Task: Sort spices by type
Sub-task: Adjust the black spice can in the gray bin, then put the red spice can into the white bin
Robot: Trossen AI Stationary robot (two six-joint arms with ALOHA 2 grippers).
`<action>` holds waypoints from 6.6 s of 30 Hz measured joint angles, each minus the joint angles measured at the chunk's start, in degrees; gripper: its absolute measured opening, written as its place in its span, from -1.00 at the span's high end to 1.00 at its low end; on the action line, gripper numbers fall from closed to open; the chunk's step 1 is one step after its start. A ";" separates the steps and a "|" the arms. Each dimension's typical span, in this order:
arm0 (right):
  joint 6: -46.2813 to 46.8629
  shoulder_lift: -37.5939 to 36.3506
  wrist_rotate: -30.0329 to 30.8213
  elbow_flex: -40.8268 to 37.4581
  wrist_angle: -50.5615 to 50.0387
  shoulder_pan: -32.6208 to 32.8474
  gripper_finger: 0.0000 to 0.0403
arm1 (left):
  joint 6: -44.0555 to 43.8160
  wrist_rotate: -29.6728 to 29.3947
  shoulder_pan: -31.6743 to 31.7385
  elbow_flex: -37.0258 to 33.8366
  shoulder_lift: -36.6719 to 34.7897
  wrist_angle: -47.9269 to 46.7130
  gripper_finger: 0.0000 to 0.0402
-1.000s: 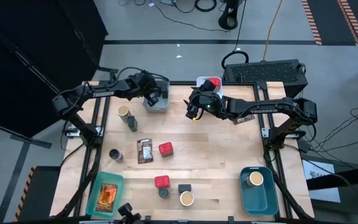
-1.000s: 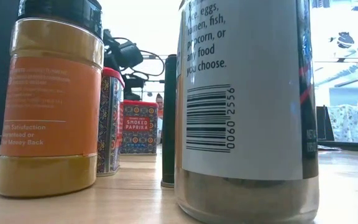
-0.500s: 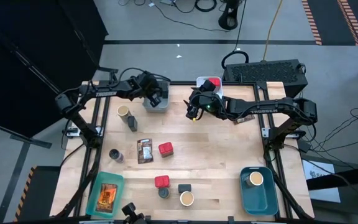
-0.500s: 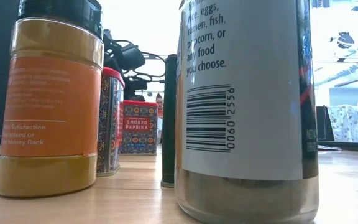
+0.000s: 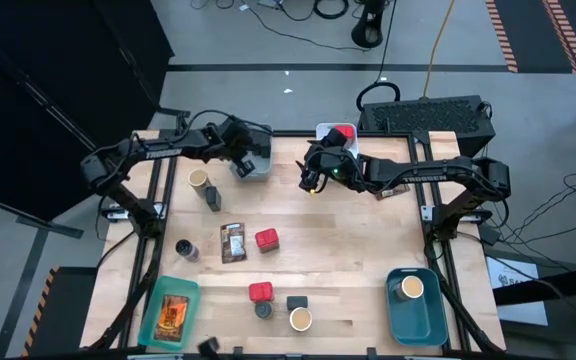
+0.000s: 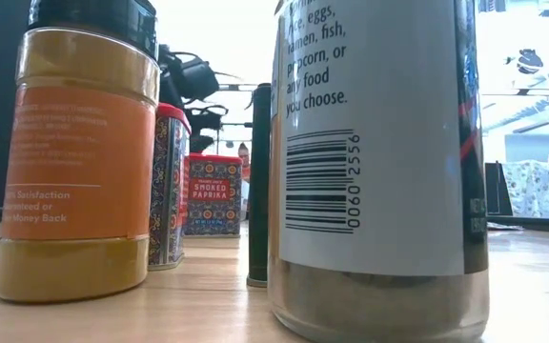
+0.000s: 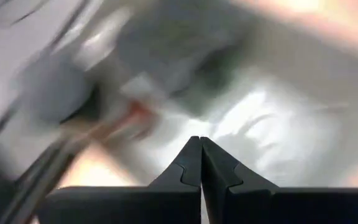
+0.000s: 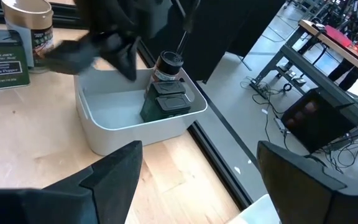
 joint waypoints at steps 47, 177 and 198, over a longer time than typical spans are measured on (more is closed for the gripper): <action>0.93 0.00 0.00 0.00 -0.46 -0.31 -0.49 | 11.55 5.67 0.93 0.04 7.17 16.86 0.99; -5.73 24.84 -31.69 31.78 -36.30 11.02 0.11 | -12.29 -27.69 -44.14 -10.08 -46.19 -16.85 0.99; -18.20 6.51 -41.65 17.73 -38.54 -18.49 0.11 | -14.95 -27.67 -44.25 -10.08 -46.19 -19.33 0.99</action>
